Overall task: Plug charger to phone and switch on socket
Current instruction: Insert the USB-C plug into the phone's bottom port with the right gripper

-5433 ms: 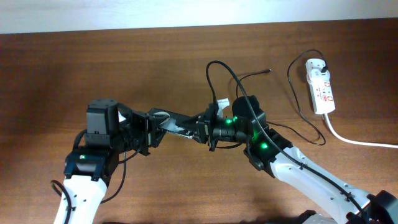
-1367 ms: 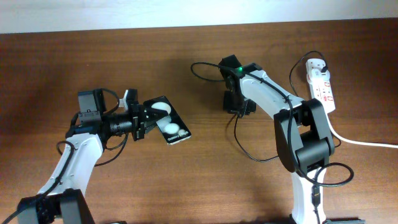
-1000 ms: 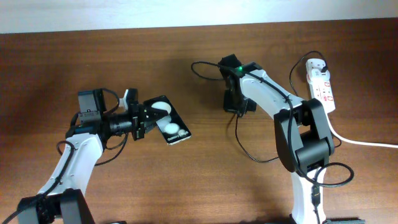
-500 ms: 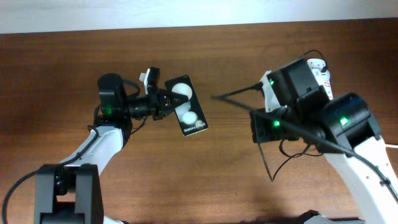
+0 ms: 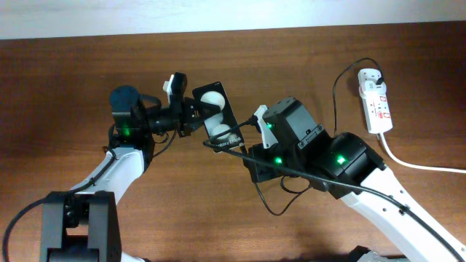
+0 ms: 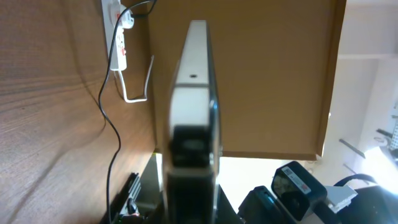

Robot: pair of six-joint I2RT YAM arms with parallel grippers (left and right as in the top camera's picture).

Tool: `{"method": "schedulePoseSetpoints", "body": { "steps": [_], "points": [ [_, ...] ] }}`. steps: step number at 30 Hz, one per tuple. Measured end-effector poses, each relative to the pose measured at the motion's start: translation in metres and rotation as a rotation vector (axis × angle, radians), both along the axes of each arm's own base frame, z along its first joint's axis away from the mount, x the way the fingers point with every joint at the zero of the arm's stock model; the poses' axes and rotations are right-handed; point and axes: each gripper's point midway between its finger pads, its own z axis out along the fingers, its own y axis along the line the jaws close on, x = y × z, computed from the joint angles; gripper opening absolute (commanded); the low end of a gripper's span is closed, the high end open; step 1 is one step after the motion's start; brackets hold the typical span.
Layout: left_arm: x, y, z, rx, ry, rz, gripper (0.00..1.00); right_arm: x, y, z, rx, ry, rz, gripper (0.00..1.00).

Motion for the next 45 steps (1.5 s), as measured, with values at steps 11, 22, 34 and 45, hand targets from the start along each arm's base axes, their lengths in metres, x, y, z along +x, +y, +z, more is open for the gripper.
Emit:
{"method": "schedulePoseSetpoints", "body": {
  "steps": [11,22,34,45],
  "points": [
    [0.003,0.0,0.006,-0.005,-0.038,0.012,0.0,-0.001,0.017,-0.02,-0.012,0.066,0.03,0.04],
    [0.004,0.001,0.006,-0.018,0.046,0.025,0.0,0.003,0.021,-0.016,0.006,0.048,0.029,0.04],
    [0.006,0.003,0.012,-0.025,0.005,0.029,0.0,0.007,0.022,-0.015,0.007,0.025,0.025,0.04],
    [0.007,0.005,0.012,-0.025,0.005,0.037,0.0,0.01,0.025,-0.012,0.021,0.008,0.026,0.04]
  ]
}}
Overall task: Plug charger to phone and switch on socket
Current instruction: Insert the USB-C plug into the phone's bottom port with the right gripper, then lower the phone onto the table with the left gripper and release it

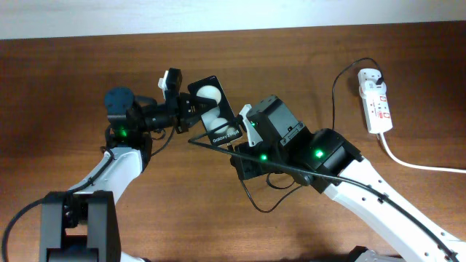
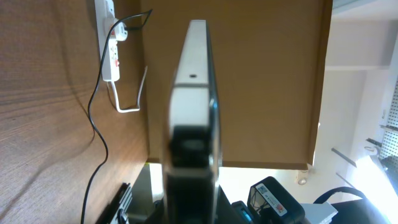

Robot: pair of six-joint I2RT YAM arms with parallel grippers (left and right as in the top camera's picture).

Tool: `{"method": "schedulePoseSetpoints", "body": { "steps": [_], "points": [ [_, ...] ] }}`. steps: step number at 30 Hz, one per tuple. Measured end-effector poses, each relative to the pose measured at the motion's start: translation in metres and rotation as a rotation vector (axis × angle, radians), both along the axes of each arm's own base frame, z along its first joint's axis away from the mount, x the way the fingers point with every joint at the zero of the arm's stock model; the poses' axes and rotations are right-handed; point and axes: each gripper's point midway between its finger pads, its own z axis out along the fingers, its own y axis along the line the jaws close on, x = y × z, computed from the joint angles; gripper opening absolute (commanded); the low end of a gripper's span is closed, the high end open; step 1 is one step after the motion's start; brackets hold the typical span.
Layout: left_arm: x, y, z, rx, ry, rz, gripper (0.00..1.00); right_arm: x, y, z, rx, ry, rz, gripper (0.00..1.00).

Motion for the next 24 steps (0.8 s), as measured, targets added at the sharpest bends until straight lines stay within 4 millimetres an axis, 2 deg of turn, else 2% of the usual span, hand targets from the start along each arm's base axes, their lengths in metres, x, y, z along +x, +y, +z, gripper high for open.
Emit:
{"method": "schedulePoseSetpoints", "body": {
  "steps": [18,24],
  "points": [
    [0.003,0.005,0.005,0.015,-0.104,0.001,0.0,0.012,0.007,0.0,-0.021,-0.113,0.019,0.04],
    [0.006,0.005,0.015,0.014,-0.173,0.01,0.0,0.018,0.011,0.0,-0.008,-0.15,0.026,0.04]
  ]
}}
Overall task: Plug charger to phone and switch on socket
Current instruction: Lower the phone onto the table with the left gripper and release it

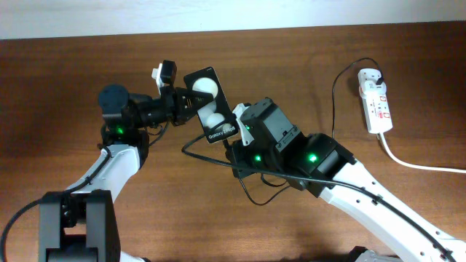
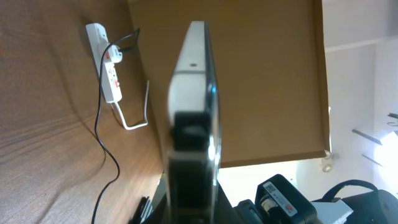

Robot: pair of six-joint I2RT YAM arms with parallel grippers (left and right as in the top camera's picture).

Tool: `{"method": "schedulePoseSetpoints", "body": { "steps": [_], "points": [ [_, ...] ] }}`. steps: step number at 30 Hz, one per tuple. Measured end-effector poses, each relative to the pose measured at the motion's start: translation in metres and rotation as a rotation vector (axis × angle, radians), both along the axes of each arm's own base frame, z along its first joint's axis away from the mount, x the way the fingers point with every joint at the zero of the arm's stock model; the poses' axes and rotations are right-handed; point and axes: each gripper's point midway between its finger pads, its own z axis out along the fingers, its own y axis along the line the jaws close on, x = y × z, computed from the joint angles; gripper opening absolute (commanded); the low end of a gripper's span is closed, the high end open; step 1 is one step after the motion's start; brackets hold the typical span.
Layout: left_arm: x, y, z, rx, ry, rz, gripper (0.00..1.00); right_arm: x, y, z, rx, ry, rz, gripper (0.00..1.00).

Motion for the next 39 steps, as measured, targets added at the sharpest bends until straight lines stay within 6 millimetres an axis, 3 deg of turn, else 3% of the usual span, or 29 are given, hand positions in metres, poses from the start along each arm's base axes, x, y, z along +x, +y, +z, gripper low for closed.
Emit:
{"method": "schedulePoseSetpoints", "body": {
  "steps": [5,7,10,13,15,17,22,24,26,29,31,33,34,36,39],
  "points": [
    [0.001,-0.003,0.001,-0.001,-0.002,0.007,0.0,0.0,0.001,0.0,0.001,-0.01,0.01,0.06],
    [0.001,-0.004,0.001,-0.002,-0.002,0.005,0.0,-0.001,0.002,0.0,0.0,-0.008,0.013,0.17],
    [-0.014,-0.018,-0.001,0.005,-0.018,-0.077,0.0,0.0,0.0,0.008,0.008,-0.033,0.008,0.25],
    [-0.033,-0.029,-0.005,0.013,-0.033,-0.172,0.0,0.003,-0.008,0.029,0.03,-0.098,-0.016,0.31],
    [-0.041,-0.037,-0.006,0.014,-0.044,-0.209,0.0,-0.005,-0.021,0.039,0.023,-0.112,-0.031,0.38],
    [-0.035,-0.037,-0.006,0.015,-0.061,-0.173,0.0,-0.016,-0.035,0.052,0.024,-0.14,-0.04,0.43],
    [-0.017,-0.052,-0.007,0.023,-0.106,-0.053,0.0,-0.055,-0.104,0.097,0.014,-0.284,-0.141,0.56],
    [-0.012,-0.062,-0.022,0.065,-0.031,-0.02,0.0,-0.069,-0.126,0.113,0.034,-0.344,-0.176,0.58],
    [-0.008,-0.075,-0.051,0.173,0.08,0.014,0.0,-0.086,-0.153,0.132,0.073,-0.424,-0.226,0.6],
    [0.004,-0.09,-0.048,0.327,0.056,0.047,0.0,-0.102,-0.182,0.139,0.072,-0.476,-0.28,0.6],
    [0.015,-0.102,-0.041,0.418,0.0,0.024,0.0,-0.102,-0.187,0.133,0.042,-0.466,-0.291,0.6],
    [0.024,-0.109,-0.062,0.502,0.035,-0.029,0.0,-0.102,-0.188,0.131,0.028,-0.462,-0.295,0.59],
    [0.028,-0.111,-0.08,0.535,0.055,-0.051,0.0,-0.102,-0.189,0.13,0.024,-0.459,-0.295,0.6],
    [0.032,-0.111,-0.14,0.621,0.125,-0.112,0.0,-0.103,-0.19,0.127,0.014,-0.453,-0.295,0.6],
    [0.033,-0.11,-0.18,0.663,0.141,-0.152,0.0,-0.103,-0.19,0.127,0.014,-0.453,-0.295,0.6]
  ]
}}
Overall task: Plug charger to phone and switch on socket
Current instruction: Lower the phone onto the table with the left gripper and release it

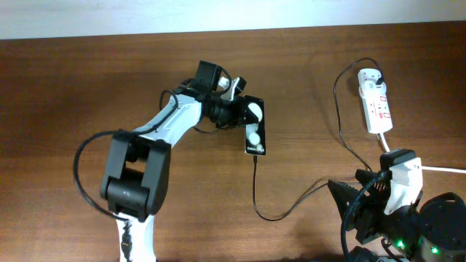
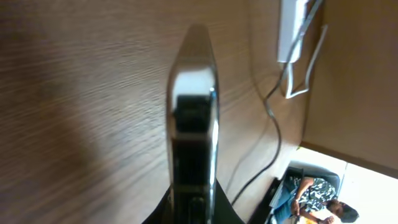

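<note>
The black phone (image 1: 253, 129), white discs on its back, is held by my left gripper (image 1: 239, 116), which is shut on its upper part. In the left wrist view the phone (image 2: 193, 106) shows edge-on between the jaws, over the wood. The black charger cable (image 1: 256, 189) meets the phone's lower edge and runs right to the white power strip (image 1: 376, 100), where its plug (image 1: 380, 75) sits. My right gripper (image 1: 342, 195) is at the bottom right, away from the phone; its jaws are not clear.
The brown wooden table (image 1: 87, 87) carries only the power strip, its white lead (image 1: 419, 164) running off to the right, and the cable loop. In the left wrist view the power strip (image 2: 292, 28) lies ahead beyond the phone.
My right arm has left the phone's lower end and now sits at the bottom right corner. My left gripper has carried the phone to the right, and the cable now hangs from its bottom edge.
At the oldest moment my left gripper held the phone mid-table with my right gripper at its lower end, by the cable. Both shifted slightly left over the following two moments, staying together. Now the right arm is far off and the cable stays at the phone.
</note>
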Robot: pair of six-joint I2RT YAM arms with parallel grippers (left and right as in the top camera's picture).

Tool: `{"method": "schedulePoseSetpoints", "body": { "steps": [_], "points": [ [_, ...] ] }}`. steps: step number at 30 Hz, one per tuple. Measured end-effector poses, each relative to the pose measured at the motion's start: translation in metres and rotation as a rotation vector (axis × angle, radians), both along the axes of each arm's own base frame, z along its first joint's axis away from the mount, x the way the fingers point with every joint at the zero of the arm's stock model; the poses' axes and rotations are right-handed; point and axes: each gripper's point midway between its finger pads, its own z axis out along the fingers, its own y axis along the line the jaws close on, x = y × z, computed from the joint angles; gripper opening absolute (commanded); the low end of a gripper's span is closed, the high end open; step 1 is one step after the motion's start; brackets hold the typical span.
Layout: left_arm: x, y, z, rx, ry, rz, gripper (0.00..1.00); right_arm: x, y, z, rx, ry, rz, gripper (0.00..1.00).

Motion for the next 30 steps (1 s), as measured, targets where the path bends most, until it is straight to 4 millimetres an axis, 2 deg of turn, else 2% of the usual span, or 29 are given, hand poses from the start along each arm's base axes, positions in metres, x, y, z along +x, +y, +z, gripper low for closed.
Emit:
{"method": "schedulePoseSetpoints", "body": {
  "steps": [6,10,13,15,17,19,20,25,26,30],
  "points": [
    [0.003,0.015,-0.045,0.137,0.03,0.032,0.02,0.0,0.0,-0.001,-0.001,0.003,-0.001,0.65],
    [0.001,0.016,-0.05,0.145,0.048,0.031,0.11,-0.001,-0.001,-0.002,-0.007,0.009,-0.001,0.67],
    [0.0,0.016,-0.056,0.152,0.07,0.029,0.25,-0.003,-0.003,-0.007,-0.023,0.026,0.0,0.68],
    [-0.002,0.019,-0.064,0.175,0.08,0.031,0.27,-0.004,-0.004,-0.009,-0.029,0.033,0.0,0.72],
    [-0.002,0.02,-0.064,0.179,0.082,0.032,0.38,-0.005,-0.005,-0.011,-0.035,0.039,-0.001,0.77],
    [-0.001,0.019,-0.061,0.174,0.083,0.029,0.58,-0.005,-0.005,-0.011,-0.037,0.041,0.0,0.96],
    [-0.002,0.018,-0.06,0.169,0.082,0.025,0.64,-0.006,-0.005,-0.012,-0.04,0.042,0.001,0.99],
    [0.001,0.02,-0.05,0.209,0.063,0.032,0.96,-0.007,-0.007,-0.016,-0.053,0.057,-0.004,0.99],
    [0.002,0.02,-0.048,0.214,0.054,0.033,1.0,-0.007,-0.007,-0.016,-0.053,0.057,-0.004,0.99],
    [0.004,0.024,-0.046,0.242,0.043,0.046,0.99,-0.007,-0.007,-0.016,-0.053,0.058,-0.004,0.99]
  ]
}}
